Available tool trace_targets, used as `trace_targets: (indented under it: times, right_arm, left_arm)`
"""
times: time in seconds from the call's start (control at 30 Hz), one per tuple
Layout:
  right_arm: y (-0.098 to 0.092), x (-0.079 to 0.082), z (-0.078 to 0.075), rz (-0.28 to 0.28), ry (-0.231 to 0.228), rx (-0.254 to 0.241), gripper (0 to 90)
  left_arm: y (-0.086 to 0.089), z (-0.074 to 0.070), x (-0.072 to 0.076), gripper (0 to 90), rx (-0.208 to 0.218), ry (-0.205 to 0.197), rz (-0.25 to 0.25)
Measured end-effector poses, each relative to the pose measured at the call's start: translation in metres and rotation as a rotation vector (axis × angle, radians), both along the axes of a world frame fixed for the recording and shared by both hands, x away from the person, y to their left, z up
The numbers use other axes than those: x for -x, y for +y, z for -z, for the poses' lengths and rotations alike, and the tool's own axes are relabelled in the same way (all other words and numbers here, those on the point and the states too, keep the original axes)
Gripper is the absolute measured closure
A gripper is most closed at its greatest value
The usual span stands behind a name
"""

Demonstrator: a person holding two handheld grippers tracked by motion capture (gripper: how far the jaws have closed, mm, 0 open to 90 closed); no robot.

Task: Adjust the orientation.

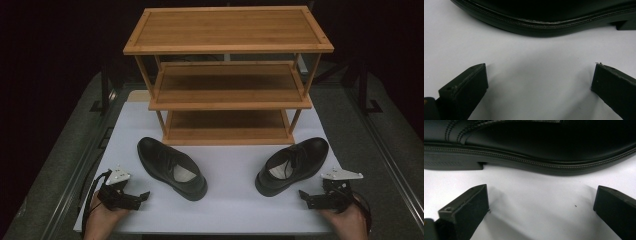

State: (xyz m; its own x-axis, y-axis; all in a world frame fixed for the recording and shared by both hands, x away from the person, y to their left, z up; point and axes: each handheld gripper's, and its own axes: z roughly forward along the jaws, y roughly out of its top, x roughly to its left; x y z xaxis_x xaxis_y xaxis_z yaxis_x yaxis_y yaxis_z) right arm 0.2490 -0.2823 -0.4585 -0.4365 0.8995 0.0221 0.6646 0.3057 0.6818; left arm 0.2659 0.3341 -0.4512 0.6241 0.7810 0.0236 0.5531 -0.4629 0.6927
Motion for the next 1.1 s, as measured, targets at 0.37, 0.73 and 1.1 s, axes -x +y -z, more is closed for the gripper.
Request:
trace_targets:
  times: [0.37, 0.73, 1.1]
  right_arm:
    - [0.000, 0.000, 0.001, -0.002, -0.009, 0.000, 0.0]
    - [0.000, 0.001, 0.001, -0.002, -0.012, 0.001, 0.0]
    - [0.000, 0.001, 0.001, 0.001, -0.008, -0.002, 0.0]
  left_arm:
    - [0.001, -0.007, 0.002, 0.0, 0.015, 0.026, -0.017]
    - [0.014, -0.041, -0.011, 24.2, 0.028, -0.033, -0.066]
    - [0.019, -0.056, -0.046, 77.3, 0.024, -0.057, -0.116]
